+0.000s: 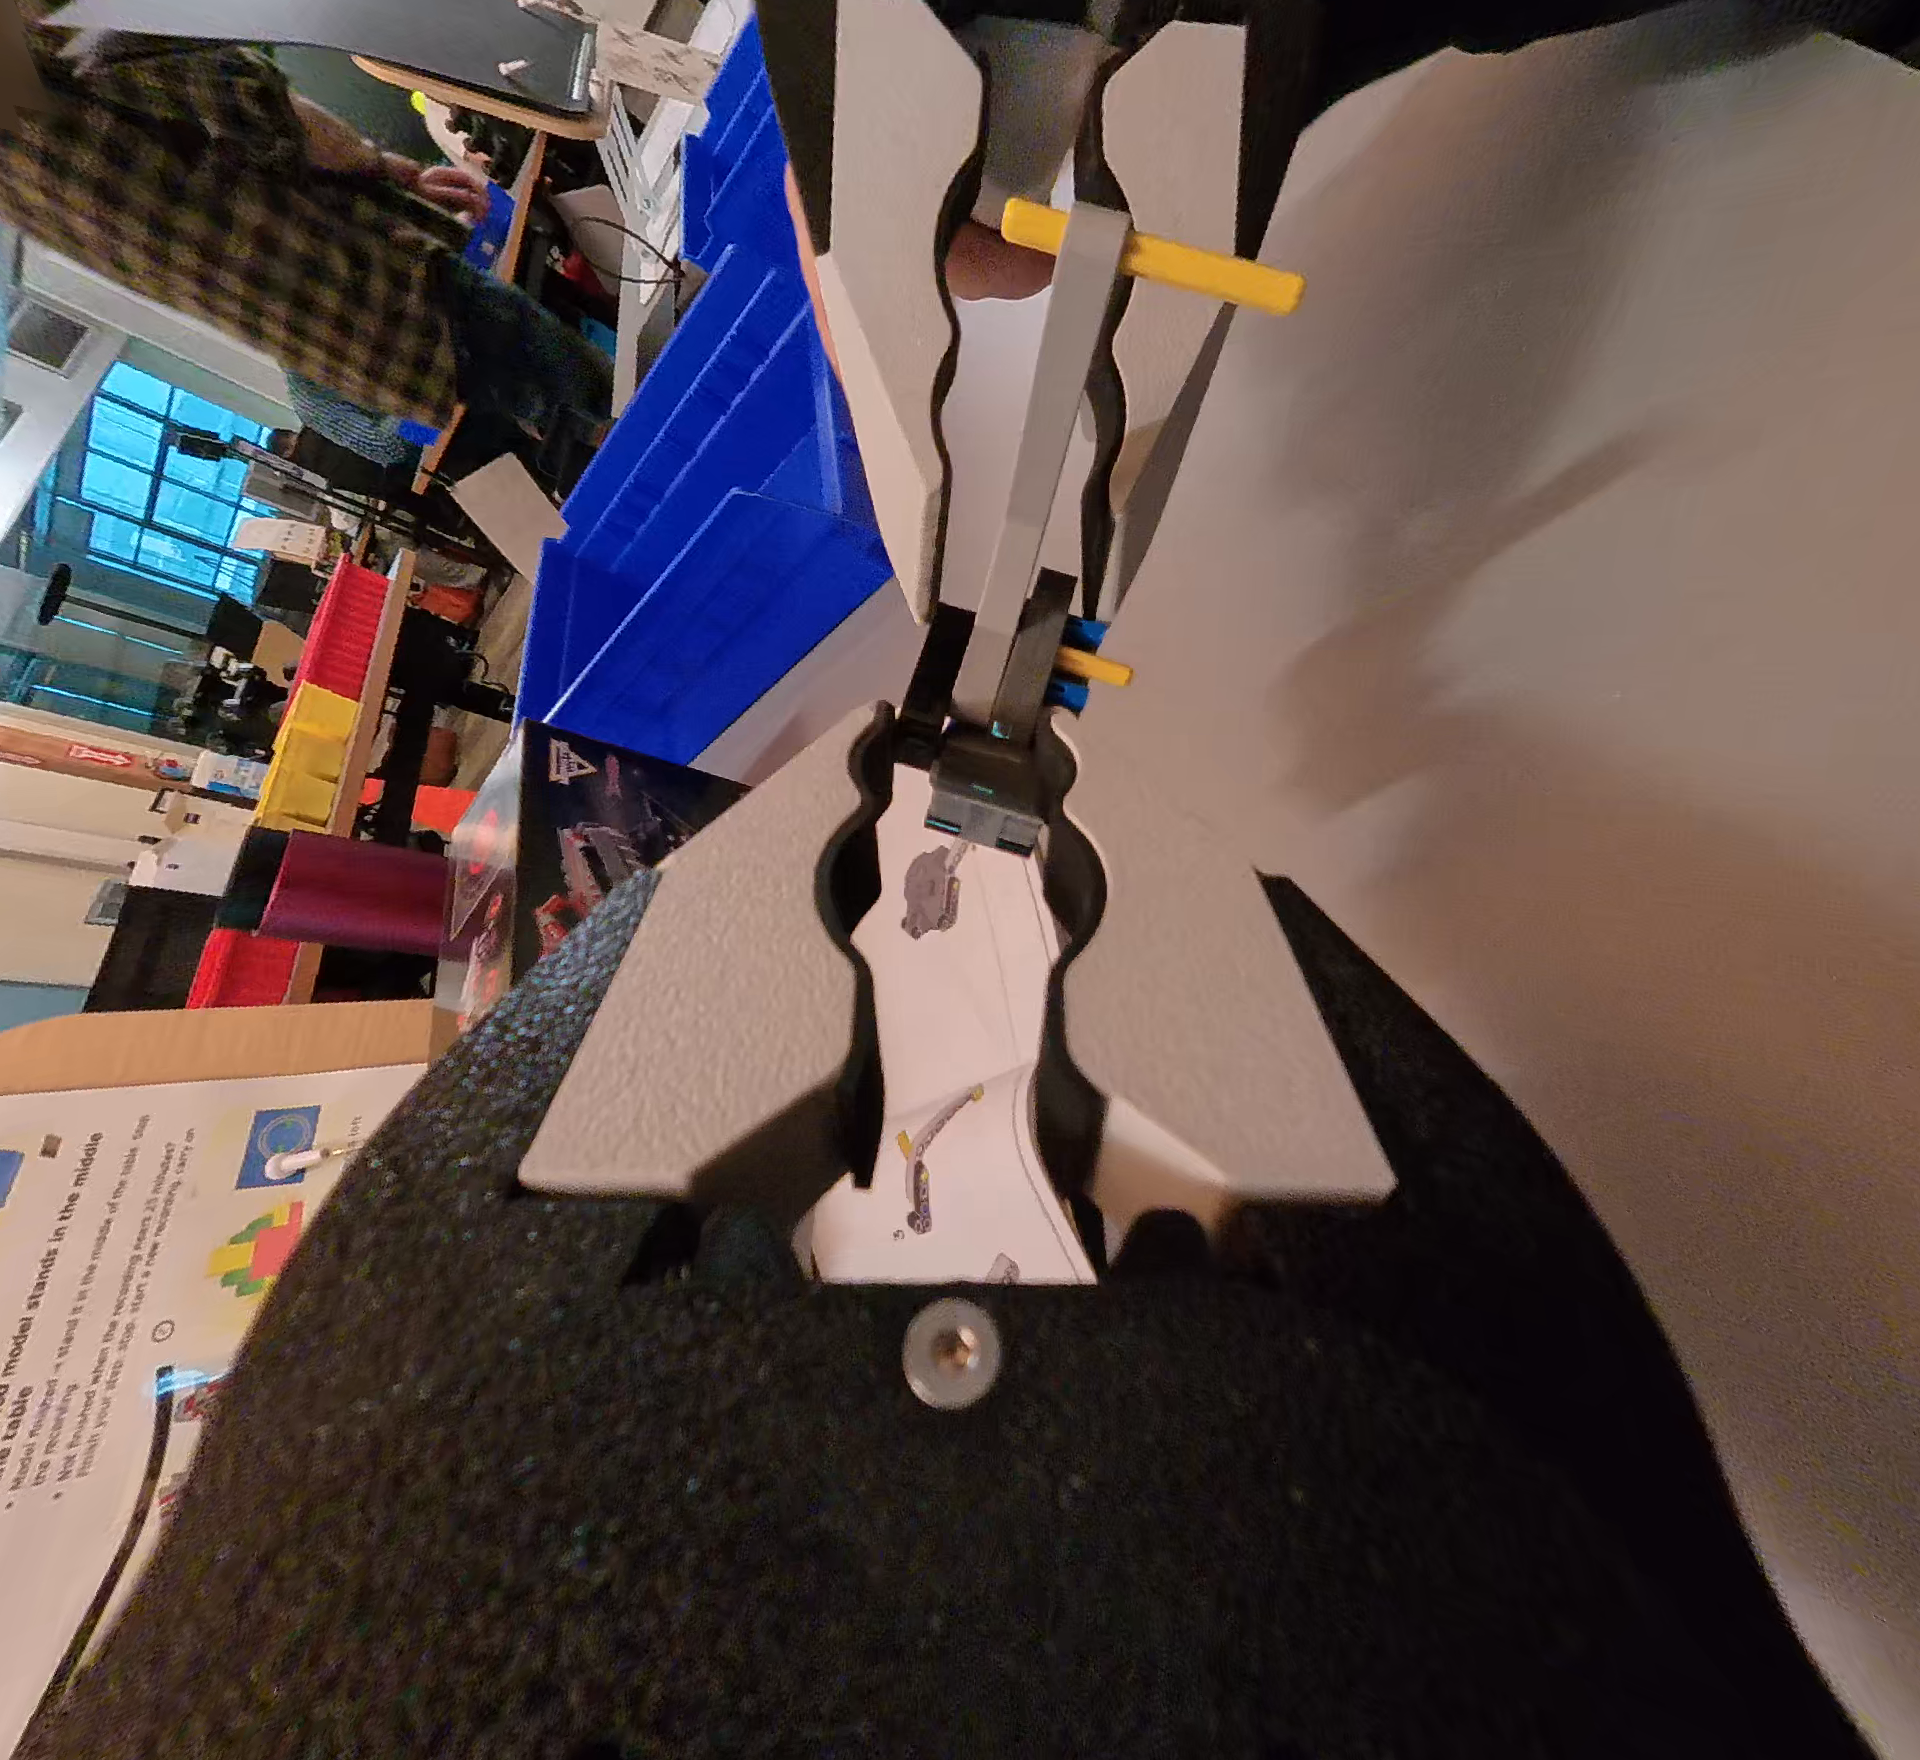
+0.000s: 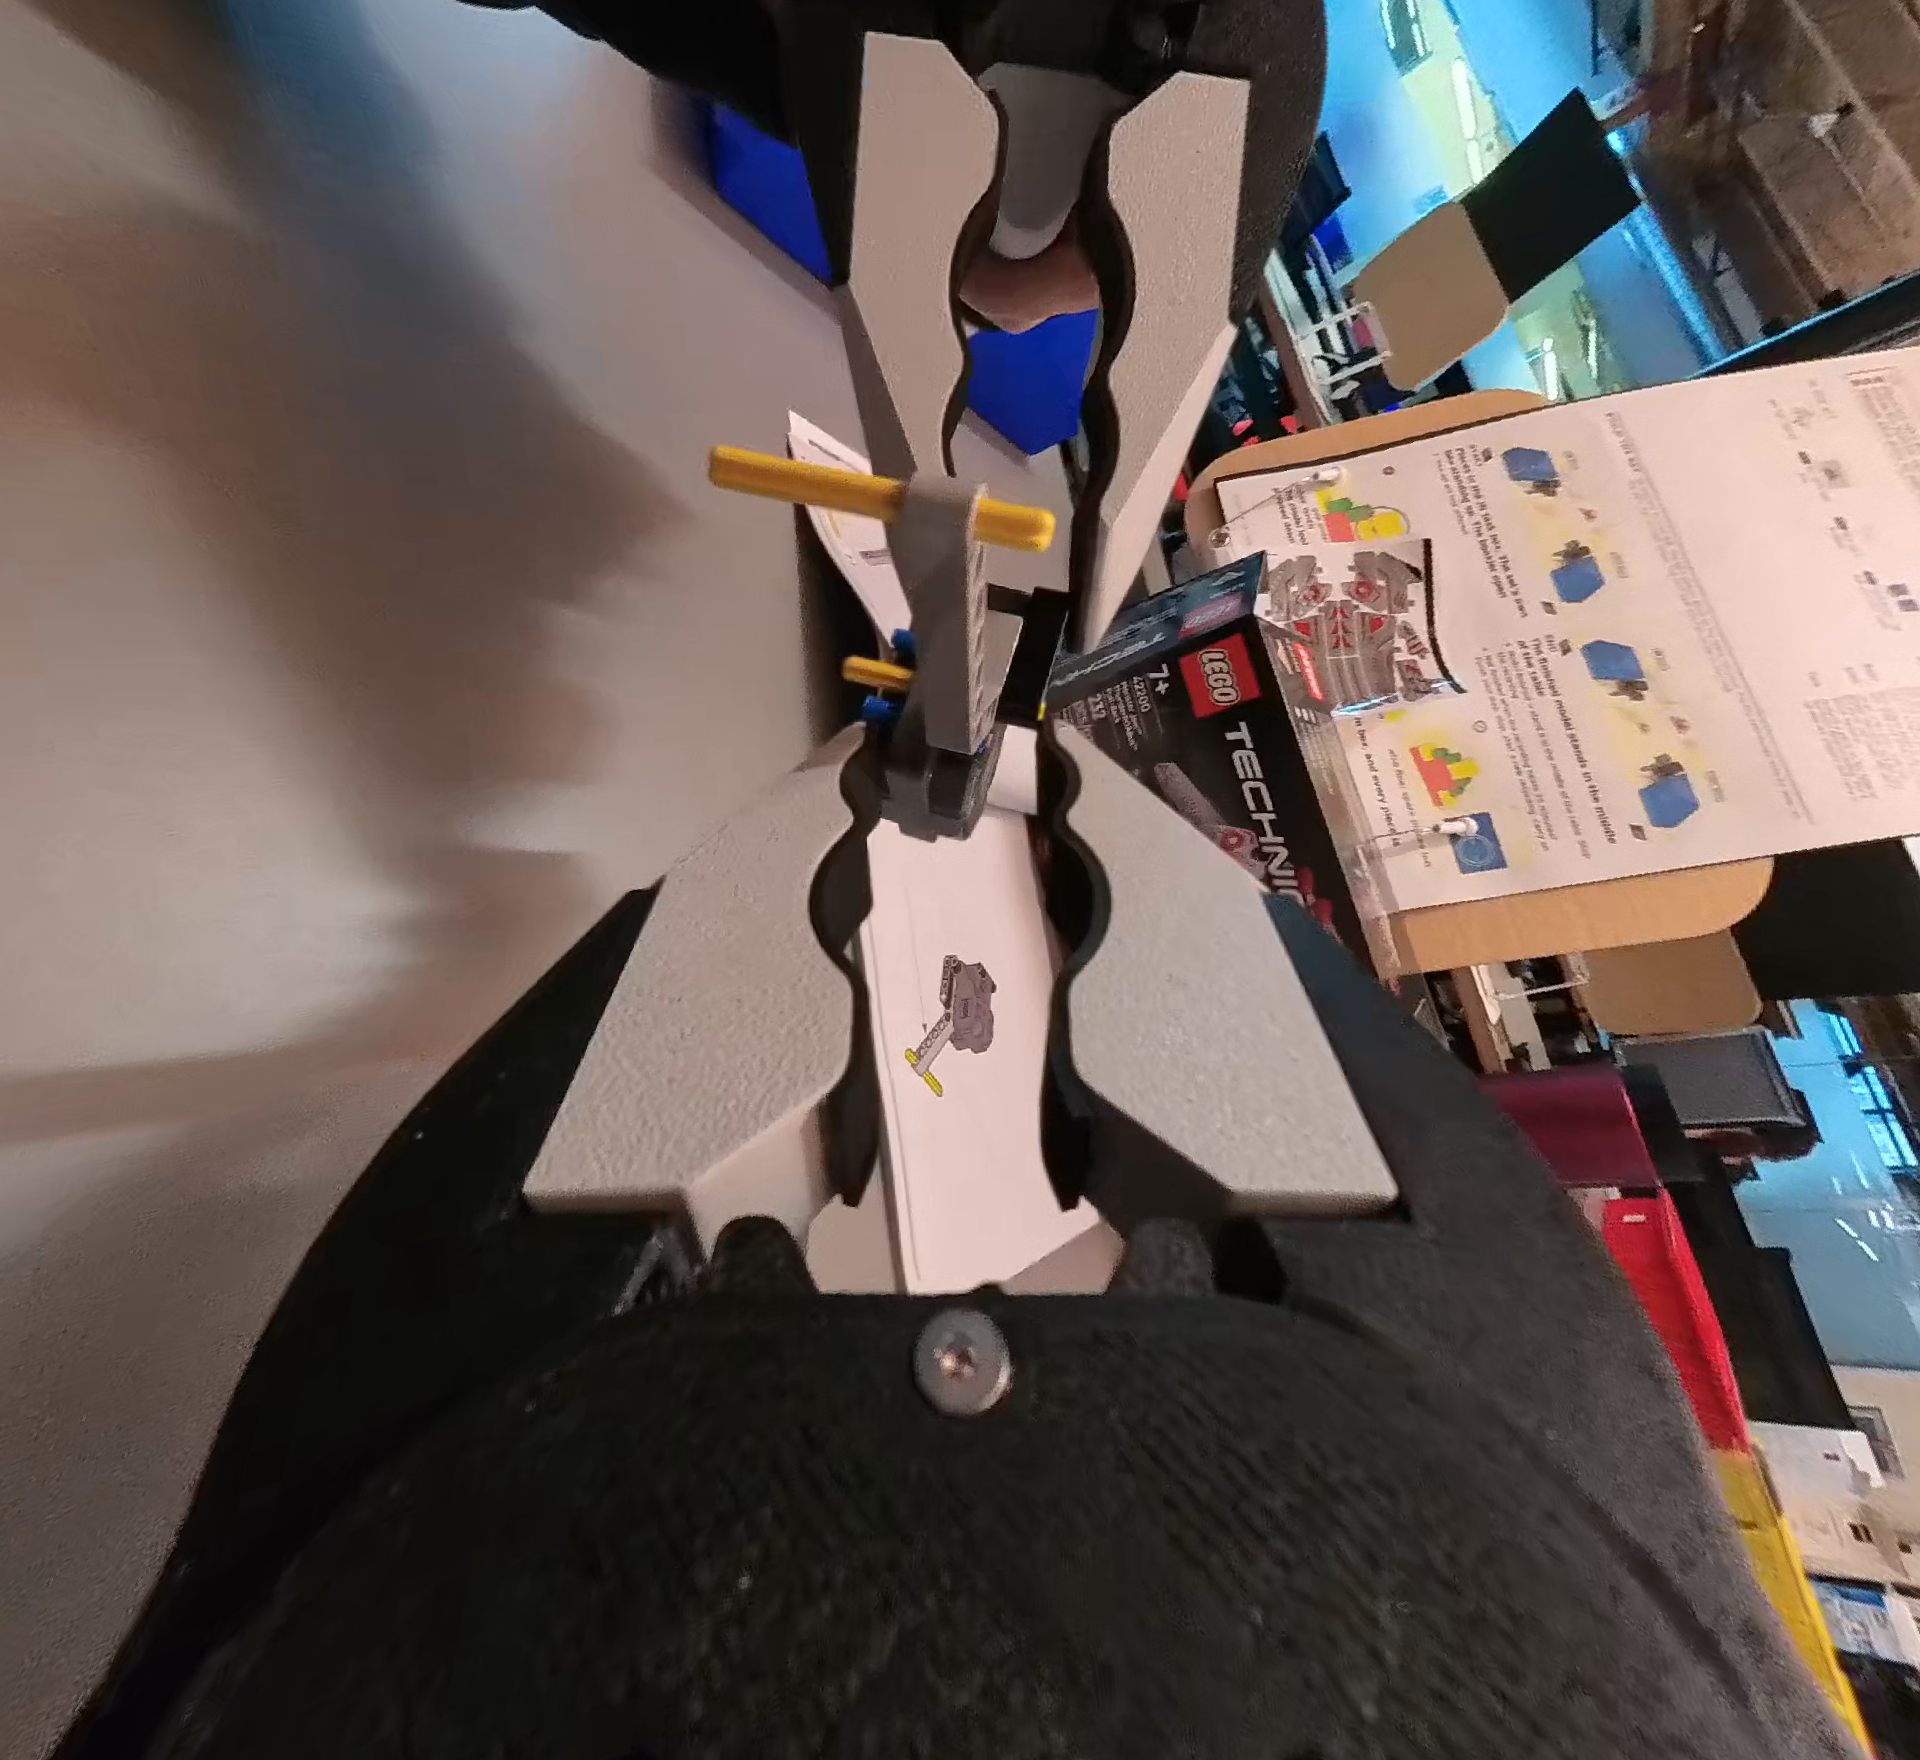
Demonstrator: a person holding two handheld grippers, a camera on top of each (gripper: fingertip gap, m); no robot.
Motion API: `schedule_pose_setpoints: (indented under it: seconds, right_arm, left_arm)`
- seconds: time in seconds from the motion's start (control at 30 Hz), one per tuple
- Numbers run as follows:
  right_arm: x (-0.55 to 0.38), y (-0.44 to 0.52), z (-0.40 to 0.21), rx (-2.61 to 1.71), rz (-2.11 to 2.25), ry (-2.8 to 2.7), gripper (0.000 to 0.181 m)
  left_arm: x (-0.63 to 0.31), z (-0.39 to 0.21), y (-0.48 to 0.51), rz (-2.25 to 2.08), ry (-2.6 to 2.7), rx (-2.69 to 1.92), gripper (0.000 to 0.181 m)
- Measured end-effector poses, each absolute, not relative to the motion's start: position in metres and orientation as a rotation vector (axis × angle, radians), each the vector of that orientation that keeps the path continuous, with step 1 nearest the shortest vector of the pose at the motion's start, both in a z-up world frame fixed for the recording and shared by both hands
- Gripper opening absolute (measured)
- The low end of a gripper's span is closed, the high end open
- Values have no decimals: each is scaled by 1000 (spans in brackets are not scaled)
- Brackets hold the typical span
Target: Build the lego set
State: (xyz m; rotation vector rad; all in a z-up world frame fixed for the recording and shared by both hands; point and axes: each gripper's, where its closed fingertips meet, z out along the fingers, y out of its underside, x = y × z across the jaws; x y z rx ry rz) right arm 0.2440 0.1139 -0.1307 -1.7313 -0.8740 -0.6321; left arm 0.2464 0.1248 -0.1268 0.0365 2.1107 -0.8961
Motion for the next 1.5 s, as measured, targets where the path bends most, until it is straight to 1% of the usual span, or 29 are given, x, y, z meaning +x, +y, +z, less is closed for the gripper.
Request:
schedule_pose_setpoints:
  seconds: [0.03, 0.37, 0.57, 0.6, 0.63, 0.67, 0.7, 0.73, 0.8, 0.83, 0.87, 0.93, 1.0, 1.03, 1.17, 1.3, 1.4, 1.5]
  right_arm:
    - [243, 114, -131, -1730, -625, -876, 26]
    - [243, 115, -138, -1776, -540, -846, 25]
    - [253, 116, -141, -1784, -594, -833, 25]
    - [254, 117, -141, -1785, -581, -810, 23]
    - [254, 117, -139, -1779, -546, -780, 17]
    - [253, 116, -136, -1753, -501, -748, 18]
    - [253, 116, -133, -1738, -438, -701, 22]
    - [255, 114, -132, -1748, -366, -647, 30]
    - [263, 112, -130, -1757, -238, -512, 49]
    - [267, 111, -129, -1759, -152, -432, 62]
    - [268, 111, -128, -1754, -36, -352, 70]
    - [269, 110, -127, -1744, 189, -204, 70]
    - [274, 112, -128, -1726, 348, -66, 64]
    - [274, 113, -128, -1713, 429, -11, 69]
    - [264, 117, -121, -1639, 666, 76, 64]
    - [258, 119, -119, -1629, 697, 69, 61]
    - [255, 119, -117, -1623, 649, 11, 41]
    - [257, 120, -115, -1625, 494, -74, 41]
  left_arm:
    - [246, -127, 125, -900, 2112, 42, 24]
    - [245, -134, 127, -878, 2157, 39, 23]
    - [253, -138, 129, -868, 2124, 16, 23]
    - [255, -137, 130, -884, 2118, -9, 24]
    - [257, -134, 132, -907, 2101, -33, 24]
    - [257, -133, 133, -942, 2095, -50, 24]
    - [259, -131, 134, -981, 2094, -89, 24]
    - [261, -129, 137, -1013, 2091, -138, 24]
    - [262, -129, 141, -1079, 2106, -200, 24]
    - [263, -127, 142, -1115, 2101, -227, 24]
    - [262, -126, 142, -1148, 2102, -241, 24]
    - [262, -123, 143, -1183, 2091, -250, 24]
    - [261, -121, 143, -1188, 2078, -234, 24]
    - [261, -119, 143, -1189, 2070, -233, 24]
    - [260, -114, 141, -1166, 2006, -154, 24]
    - [255, -106, 133, -1080, 1906, 3, 24]
    - [252, -103, 126, -997, 1862, 98, 24]
    - [252, -102, 125, -859, 1815, 177, 24]
